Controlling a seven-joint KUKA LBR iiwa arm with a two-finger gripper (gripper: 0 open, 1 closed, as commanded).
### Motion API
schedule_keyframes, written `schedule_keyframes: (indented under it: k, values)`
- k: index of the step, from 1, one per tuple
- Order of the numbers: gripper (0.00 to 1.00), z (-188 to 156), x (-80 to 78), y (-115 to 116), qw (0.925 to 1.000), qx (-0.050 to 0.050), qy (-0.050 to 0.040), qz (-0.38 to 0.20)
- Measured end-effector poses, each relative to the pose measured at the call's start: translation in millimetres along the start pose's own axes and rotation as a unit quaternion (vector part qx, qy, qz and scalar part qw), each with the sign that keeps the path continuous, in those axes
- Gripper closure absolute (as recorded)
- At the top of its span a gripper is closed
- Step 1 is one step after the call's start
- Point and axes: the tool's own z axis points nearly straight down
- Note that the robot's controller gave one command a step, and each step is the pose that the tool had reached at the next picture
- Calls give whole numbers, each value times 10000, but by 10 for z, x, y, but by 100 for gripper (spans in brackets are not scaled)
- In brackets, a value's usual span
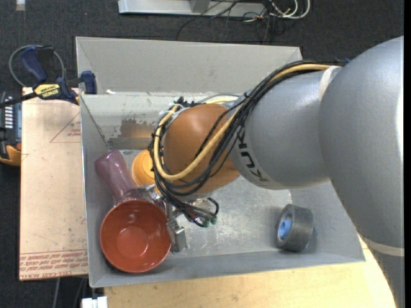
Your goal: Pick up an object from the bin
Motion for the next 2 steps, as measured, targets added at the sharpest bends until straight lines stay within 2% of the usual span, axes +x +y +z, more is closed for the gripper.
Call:
schedule_keyframes:
  k: [1, 2]
  values:
    - [0, 210, -229, 48, 9989, 125, 54, -447]
    - [0, 246, -191, 31, 9836, 47, -51, -1804]
